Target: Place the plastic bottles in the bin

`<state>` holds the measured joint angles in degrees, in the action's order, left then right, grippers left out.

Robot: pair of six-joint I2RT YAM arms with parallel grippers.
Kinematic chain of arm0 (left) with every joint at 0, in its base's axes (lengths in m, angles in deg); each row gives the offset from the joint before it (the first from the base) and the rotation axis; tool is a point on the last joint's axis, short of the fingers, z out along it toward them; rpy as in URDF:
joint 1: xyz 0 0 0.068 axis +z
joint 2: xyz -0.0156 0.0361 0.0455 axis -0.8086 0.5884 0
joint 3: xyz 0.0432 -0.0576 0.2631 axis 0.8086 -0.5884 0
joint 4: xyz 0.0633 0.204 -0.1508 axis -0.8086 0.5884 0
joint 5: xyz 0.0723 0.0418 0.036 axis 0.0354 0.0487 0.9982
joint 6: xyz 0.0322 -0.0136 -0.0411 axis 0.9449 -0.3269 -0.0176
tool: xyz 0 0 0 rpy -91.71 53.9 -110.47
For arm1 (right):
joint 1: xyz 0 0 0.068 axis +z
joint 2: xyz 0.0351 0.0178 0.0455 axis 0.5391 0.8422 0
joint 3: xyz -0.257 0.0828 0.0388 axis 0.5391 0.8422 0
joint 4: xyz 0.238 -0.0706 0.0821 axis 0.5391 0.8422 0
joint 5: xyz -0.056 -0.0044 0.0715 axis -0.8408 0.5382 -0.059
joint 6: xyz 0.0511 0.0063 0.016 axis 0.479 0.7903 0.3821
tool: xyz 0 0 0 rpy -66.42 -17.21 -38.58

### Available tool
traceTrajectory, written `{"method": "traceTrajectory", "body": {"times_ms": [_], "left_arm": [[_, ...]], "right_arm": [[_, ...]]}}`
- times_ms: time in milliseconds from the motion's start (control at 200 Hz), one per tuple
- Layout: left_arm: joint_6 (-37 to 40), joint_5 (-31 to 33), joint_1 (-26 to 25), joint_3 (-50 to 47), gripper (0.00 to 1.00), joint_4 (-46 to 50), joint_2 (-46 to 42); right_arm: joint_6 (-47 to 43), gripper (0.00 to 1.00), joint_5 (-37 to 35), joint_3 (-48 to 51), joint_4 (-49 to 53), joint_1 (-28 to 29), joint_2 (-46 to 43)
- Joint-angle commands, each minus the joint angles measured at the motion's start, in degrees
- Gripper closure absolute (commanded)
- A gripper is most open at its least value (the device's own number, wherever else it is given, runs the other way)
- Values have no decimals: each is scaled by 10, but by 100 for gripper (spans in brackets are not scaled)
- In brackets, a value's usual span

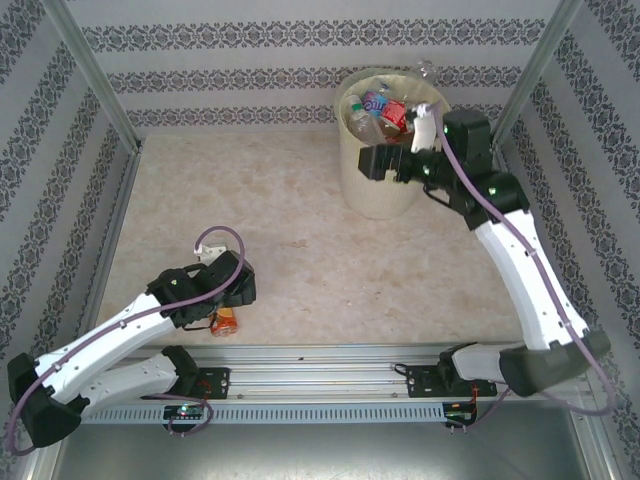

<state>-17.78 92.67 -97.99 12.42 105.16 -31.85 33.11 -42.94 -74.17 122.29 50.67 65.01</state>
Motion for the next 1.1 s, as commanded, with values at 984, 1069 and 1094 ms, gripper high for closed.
{"method": "traceTrajectory", "body": {"times_ms": [984,1069,1094], "left_arm": [[4,-183,153,-142,39,-117,52],[20,-188,153,-131,44,-118,54],[24,-190,152,-127,45,-118,55]], "right_arm": [[64,2,9,315,-22,30,-201],[72,2,5,323,-29,29,-205],[77,2,2,327,-32,29,-206]]}}
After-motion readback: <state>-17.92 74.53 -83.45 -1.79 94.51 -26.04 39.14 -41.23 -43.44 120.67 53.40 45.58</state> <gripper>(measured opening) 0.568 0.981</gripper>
